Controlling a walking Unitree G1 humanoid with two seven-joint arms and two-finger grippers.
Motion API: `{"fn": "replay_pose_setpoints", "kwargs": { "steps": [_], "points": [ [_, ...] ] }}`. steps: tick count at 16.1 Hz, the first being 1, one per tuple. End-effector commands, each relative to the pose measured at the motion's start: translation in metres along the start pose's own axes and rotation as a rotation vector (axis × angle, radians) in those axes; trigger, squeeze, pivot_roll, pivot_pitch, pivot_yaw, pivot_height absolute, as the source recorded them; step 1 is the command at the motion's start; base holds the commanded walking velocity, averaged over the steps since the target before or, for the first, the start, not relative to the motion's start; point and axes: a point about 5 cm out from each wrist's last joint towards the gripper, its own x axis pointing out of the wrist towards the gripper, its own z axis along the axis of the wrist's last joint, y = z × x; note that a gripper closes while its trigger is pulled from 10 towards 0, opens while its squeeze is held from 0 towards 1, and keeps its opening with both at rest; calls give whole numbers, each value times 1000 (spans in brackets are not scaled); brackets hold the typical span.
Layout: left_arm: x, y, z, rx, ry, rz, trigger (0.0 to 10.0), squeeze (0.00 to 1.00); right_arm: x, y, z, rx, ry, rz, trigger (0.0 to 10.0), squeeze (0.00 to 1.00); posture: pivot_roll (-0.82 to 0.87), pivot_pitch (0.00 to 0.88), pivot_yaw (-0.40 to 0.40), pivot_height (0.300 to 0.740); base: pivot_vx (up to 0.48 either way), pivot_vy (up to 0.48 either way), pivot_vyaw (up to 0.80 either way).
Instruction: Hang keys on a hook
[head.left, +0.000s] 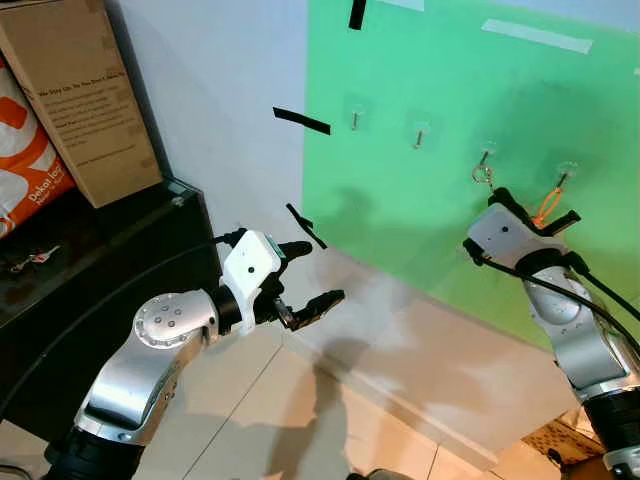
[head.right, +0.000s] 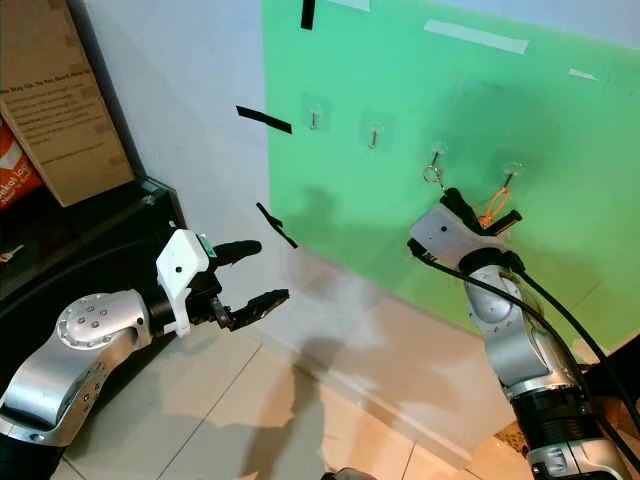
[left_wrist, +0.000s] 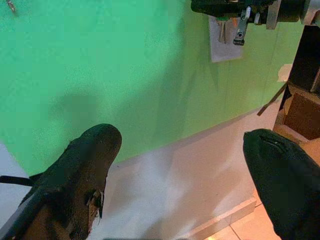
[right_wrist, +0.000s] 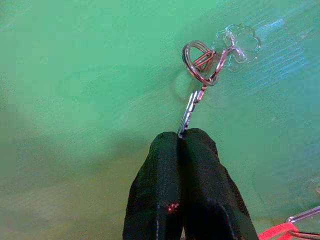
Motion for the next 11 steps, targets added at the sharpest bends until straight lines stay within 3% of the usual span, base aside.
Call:
{"fn": "replay_pose_setpoints", "kwargs": {
  "steps": [1, 5, 9, 11],
  "points": [
    [1, 0, 4, 17, -3, -5, 10000, 0, 0, -1, -1, 1, 9, 13, 10000, 0, -52, 0, -30, 740, 0, 0, 0],
    [1, 0, 4, 19, -4, -2, 10000, 0, 2, 2, 1, -70, 13, 40, 10000, 0, -48, 0, -34, 740, 0, 0, 0],
    [2, -1, 4, 19, -5, 0, 10000, 0, 8, -8, 3, -185, 15, 11, 10000, 0, -49, 0, -36, 740, 0, 0, 0],
    [2, -1, 4, 20, -5, -1, 10000, 0, 9, -11, 2, -193, 26, 6, 10000, 0, -48, 0, -38, 740, 0, 0, 0]
  ]
}}
